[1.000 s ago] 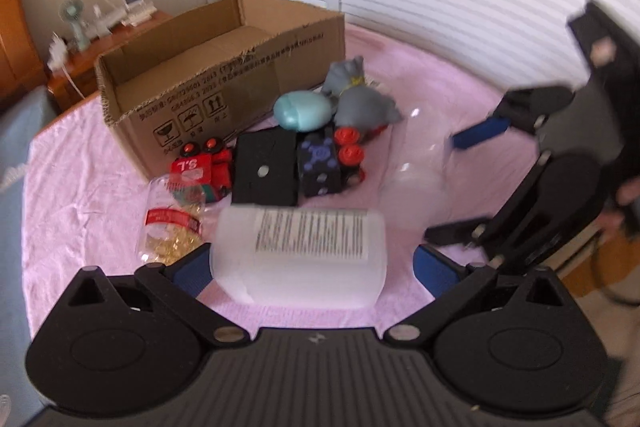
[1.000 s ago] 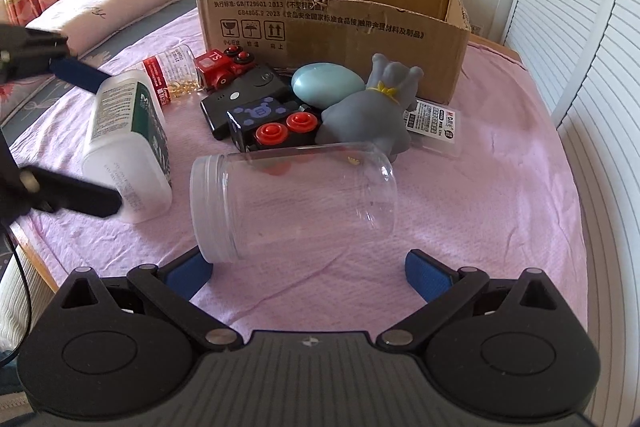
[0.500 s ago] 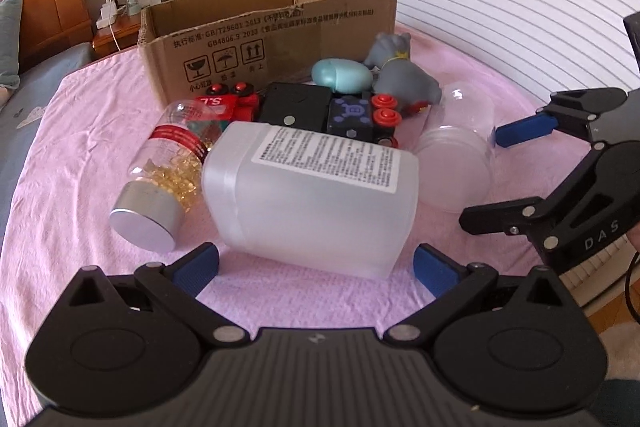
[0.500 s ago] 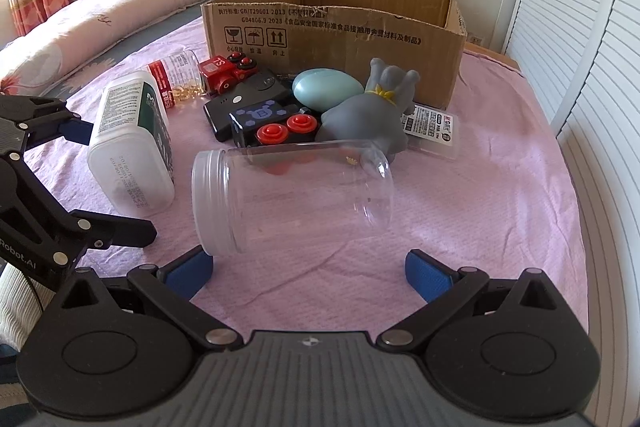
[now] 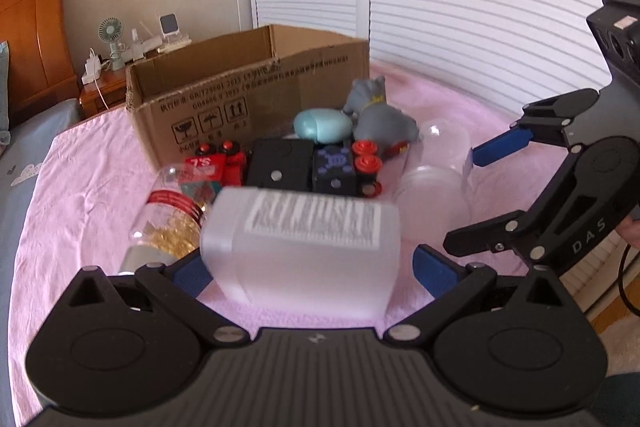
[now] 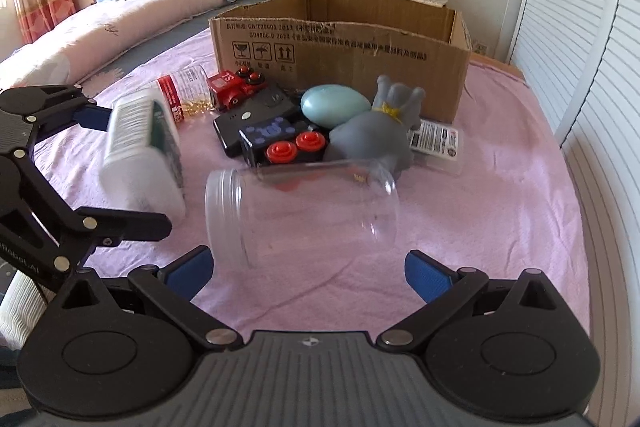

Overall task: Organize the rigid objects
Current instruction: 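Close the right gripper on the clear jar while the left gripper closes on the white bottle, then carry the jar and bottle into the cardboard box and open both grippers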

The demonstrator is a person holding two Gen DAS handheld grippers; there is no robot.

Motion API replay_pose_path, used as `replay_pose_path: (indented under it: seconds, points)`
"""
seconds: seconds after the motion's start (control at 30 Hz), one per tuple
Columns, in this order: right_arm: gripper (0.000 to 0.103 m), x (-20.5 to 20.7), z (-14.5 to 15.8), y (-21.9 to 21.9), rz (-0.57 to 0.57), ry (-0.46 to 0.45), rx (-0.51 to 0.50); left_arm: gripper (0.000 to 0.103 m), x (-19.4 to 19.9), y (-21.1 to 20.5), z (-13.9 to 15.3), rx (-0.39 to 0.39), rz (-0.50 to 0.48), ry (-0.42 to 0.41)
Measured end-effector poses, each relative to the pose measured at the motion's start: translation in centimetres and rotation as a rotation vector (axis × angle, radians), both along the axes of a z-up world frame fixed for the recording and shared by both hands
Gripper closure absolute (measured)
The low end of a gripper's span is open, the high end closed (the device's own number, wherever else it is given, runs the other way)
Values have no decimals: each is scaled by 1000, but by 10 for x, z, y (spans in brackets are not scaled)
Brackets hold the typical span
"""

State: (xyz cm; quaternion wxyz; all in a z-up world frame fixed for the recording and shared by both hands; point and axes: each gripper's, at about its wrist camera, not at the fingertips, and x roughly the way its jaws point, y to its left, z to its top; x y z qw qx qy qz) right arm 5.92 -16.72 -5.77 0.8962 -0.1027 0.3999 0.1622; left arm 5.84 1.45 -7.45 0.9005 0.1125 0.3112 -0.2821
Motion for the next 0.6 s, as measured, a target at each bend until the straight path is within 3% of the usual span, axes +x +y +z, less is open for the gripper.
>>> replay_pose_path:
  seconds: [0.1,0.23,0.6]
  points:
    - [0,1,3,1,1,-9,-8,4,3,2,0,-23,-16,-7]
    - [0,4,7,5,-1,-23,-18,19,5,4,1,-34,-11,-9]
    - [3,17,11,21,25,-20,-59,20,13,9,10,-40,4,72]
